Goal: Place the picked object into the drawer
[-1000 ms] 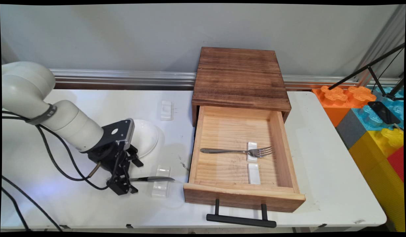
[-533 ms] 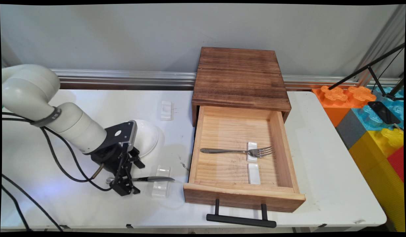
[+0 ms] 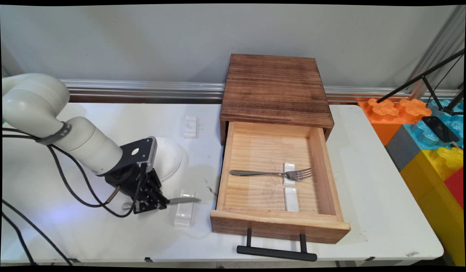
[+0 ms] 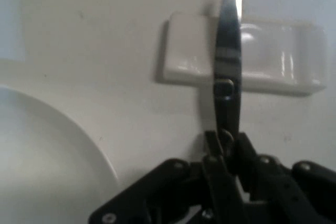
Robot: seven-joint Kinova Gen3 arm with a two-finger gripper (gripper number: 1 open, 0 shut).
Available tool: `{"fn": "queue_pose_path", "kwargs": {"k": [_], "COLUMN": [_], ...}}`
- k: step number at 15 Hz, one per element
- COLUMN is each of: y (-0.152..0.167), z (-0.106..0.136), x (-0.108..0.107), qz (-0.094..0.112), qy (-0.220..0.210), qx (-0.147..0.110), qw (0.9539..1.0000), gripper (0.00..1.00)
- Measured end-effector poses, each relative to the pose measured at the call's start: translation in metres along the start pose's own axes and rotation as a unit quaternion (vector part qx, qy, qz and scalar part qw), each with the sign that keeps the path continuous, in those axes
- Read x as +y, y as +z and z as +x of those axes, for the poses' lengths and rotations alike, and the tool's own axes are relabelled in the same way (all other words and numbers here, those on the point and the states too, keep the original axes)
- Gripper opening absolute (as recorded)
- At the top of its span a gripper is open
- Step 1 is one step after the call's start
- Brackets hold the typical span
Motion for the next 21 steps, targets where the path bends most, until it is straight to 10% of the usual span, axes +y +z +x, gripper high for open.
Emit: {"fn": "queue_pose_path", "kwargs": {"k": [21], "y": [-0.121], "z": [0.034], "x": [-0.009], "qz": [-0.011], "qy": [0.007], "qx": [0.025], "qw": [0.9996], "gripper": [0.0]}}
